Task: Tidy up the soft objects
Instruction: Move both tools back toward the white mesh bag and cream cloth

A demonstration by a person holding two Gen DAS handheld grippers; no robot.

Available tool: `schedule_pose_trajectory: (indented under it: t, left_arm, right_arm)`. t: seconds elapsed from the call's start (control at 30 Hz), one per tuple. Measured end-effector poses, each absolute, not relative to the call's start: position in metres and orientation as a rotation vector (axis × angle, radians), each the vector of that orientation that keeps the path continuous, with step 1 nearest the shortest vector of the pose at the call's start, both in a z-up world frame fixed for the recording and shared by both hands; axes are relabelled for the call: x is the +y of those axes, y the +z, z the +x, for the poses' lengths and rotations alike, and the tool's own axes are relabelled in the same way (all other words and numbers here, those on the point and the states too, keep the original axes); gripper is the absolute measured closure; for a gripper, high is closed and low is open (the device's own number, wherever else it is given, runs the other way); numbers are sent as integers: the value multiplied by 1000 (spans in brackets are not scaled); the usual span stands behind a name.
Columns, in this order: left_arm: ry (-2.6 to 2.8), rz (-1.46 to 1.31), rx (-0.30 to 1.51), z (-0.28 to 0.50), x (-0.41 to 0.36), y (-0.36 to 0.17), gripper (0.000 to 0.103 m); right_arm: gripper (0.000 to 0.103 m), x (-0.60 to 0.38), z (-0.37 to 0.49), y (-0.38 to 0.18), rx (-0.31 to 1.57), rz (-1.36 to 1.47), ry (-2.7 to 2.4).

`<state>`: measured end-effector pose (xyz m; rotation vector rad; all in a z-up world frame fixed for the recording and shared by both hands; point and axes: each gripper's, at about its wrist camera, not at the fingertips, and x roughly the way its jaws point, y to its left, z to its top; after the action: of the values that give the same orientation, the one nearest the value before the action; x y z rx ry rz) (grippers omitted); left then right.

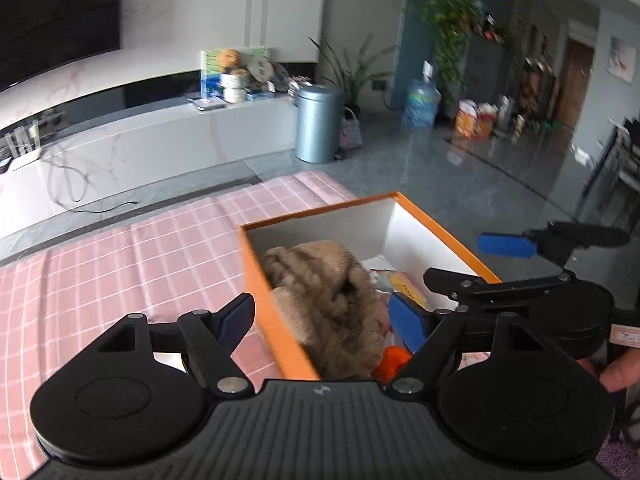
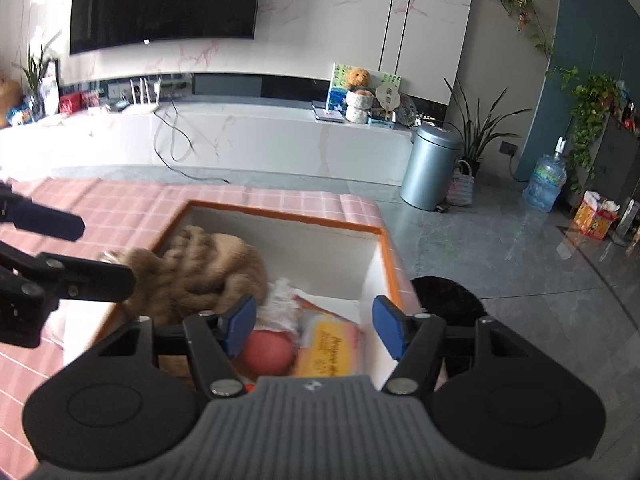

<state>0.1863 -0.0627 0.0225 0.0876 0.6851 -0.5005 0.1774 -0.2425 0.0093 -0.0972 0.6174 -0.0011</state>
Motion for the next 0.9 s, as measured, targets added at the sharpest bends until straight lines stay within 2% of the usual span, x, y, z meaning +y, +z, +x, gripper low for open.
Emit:
schedule_pose_trajectory:
  t: [0.2,0.53,0.9]
  left_arm:
    - [-431,-10,636,171,-25,20,13]
    - [-326,-125,631,152,40,2,15]
    - [-216,-225,670,146,99,-29,18]
  right_arm:
    - [34,-215,162,15,577,-25,24]
    - [34,-162,152,18,564,9,103]
    - [36,-92,145,9,539,-125,247]
